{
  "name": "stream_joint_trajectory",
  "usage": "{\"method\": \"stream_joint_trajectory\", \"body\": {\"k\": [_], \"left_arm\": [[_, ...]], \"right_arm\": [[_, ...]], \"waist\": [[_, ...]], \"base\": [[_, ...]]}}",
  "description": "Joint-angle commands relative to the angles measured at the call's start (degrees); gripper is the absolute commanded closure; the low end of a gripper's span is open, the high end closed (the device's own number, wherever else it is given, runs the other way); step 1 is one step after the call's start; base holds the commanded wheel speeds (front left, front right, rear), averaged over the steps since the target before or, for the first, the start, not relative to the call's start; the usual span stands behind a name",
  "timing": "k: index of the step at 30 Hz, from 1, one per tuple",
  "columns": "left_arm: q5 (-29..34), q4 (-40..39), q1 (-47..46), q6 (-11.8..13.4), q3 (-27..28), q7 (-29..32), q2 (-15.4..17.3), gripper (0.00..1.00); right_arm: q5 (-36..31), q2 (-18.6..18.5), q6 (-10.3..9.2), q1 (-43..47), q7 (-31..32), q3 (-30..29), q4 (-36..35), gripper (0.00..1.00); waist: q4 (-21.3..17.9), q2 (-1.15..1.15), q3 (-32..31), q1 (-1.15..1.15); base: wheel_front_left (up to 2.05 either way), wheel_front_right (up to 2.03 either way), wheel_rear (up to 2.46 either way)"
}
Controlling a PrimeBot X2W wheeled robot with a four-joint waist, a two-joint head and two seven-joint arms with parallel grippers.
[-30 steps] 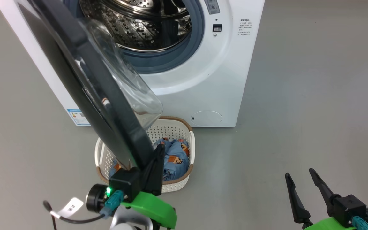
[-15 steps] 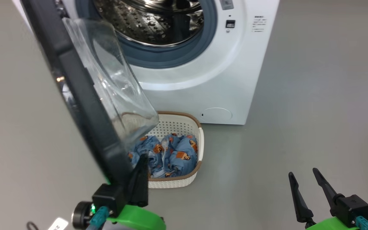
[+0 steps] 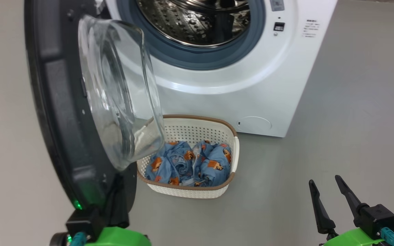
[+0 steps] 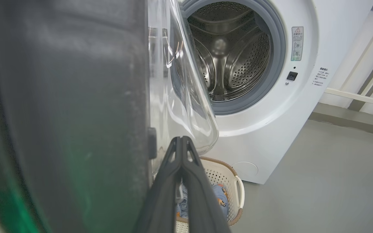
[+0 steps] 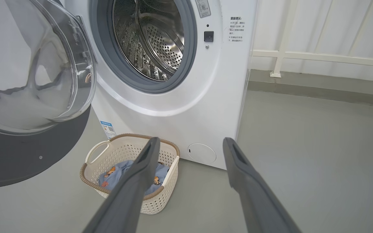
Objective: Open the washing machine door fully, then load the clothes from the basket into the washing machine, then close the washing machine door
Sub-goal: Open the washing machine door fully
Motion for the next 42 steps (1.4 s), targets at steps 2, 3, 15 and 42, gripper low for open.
{"method": "stream_joint_trajectory", "body": {"k": [2, 3, 15, 42], "left_arm": [[-0.2, -1.6, -0.1, 1.5, 3.7, -0.9, 1.8, 1.0], [-0.3, -1.7, 0.0, 1.7, 4.1, -1.0, 2.0, 1.0], [-1.5, -1.2, -1.1, 2.8, 8.8, -2.0, 4.7, 1.0], [-7.7, 12.4, -12.3, -0.6, 26.8, -7.0, 9.4, 1.0]], "right_arm": [[-0.2, -0.4, 0.35, -1.4, 0.2, 1.5, -1.8, 0.0], [-0.2, -0.4, 0.35, -1.3, 0.3, 1.5, -1.9, 0.0], [-0.9, -0.4, 0.35, -1.7, 1.3, 1.9, -2.9, 0.0], [-2.1, -2.7, 0.35, -6.4, 3.7, 0.8, -7.9, 0.0]], "waist": [[1.3, 0.0, -0.4, 0.0], [1.5, 0.0, -0.4, 0.0], [2.5, 0.0, 0.0, 0.0], [2.6, 0.0, 10.3, 0.0]], "base": [[0.0, 0.0, 0.0], [0.0, 0.0, 0.0], [0.0, 0.0, 0.0], [0.0, 0.0, 0.0]]}}
